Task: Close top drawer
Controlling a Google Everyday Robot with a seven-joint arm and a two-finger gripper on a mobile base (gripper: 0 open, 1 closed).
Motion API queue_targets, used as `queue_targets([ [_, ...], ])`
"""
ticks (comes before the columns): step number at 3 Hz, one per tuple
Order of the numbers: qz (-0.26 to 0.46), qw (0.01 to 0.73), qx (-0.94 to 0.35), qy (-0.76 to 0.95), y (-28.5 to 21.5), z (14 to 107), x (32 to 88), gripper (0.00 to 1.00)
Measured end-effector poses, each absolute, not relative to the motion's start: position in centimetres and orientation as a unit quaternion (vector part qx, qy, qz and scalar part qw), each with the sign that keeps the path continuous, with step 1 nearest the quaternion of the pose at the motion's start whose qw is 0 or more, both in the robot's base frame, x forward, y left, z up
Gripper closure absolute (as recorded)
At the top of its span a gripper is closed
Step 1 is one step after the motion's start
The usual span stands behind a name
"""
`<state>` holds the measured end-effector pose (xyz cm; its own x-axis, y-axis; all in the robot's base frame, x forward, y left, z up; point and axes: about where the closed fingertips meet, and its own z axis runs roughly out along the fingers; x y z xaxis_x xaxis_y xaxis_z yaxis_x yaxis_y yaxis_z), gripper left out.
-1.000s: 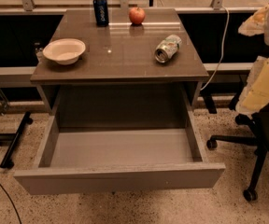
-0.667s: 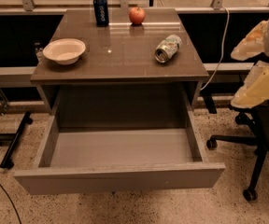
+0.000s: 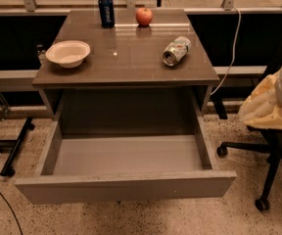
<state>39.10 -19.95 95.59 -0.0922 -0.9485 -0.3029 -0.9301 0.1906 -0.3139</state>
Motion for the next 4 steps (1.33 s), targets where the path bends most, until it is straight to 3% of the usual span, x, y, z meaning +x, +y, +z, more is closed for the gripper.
queue_targets([
  [1, -0.018, 0.222, -0.637, 0.738, -19.9, 95.0, 39.0, 1.00],
  [4, 0.042, 0.202, -0.617, 0.760, -18.1, 86.3, 37.5, 1.00],
])
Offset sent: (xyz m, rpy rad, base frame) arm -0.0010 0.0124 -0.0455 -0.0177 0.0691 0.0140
